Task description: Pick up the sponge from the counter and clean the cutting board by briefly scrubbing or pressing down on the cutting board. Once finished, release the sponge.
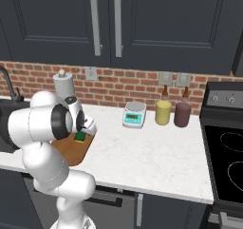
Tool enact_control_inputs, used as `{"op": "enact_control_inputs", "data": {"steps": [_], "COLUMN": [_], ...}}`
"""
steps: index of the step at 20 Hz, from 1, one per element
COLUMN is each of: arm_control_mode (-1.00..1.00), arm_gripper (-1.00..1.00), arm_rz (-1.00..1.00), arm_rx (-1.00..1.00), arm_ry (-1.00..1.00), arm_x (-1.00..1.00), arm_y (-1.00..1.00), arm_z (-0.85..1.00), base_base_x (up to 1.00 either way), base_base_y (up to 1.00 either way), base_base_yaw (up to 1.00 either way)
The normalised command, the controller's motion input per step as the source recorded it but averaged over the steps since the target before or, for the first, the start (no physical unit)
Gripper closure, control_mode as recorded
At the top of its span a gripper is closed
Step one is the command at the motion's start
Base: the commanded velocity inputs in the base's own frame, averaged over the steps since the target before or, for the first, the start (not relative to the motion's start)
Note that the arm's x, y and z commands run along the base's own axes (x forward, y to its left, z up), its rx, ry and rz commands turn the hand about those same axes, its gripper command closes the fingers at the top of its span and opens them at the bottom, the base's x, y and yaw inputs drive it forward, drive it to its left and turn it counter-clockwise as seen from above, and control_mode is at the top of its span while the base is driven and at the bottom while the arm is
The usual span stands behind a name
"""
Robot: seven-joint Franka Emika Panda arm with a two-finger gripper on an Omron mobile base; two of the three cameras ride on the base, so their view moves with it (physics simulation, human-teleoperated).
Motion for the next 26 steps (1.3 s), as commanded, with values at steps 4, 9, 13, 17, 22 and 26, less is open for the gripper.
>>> {"op": "enact_control_inputs", "data": {"steps": [4, 9, 13, 17, 22, 26], "arm_control_mode": [-1.0, -1.0, -1.0, -1.0, -1.0, -1.0], "arm_gripper": [1.0, 1.0, 1.0, 1.0, 1.0, 1.0], "arm_rz": [0.0, 0.0, 0.0, 0.0, 0.0, 0.0], "arm_rx": [0.0, 0.0, -0.02, -0.02, -0.04, -0.05], "arm_ry": [-0.02, 0.0, -0.01, 0.0, 0.0, 0.0], "arm_x": [-0.31, -0.36, -0.42, -0.47, -0.41, -0.34], "arm_y": [0.0, 0.0, 0.0, 0.0, 0.0, 0.0], "arm_z": [-0.17, -0.17, -0.14, -0.15, -0.22, -0.25], "base_base_x": [0.0, 0.0, 0.0, 0.0, 0.0, 0.0], "base_base_y": [0.0, 0.0, 0.0, 0.0, 0.0, 0.0], "base_base_yaw": [0.0, 0.0, 0.0, 0.0, 0.0, 0.0]}}
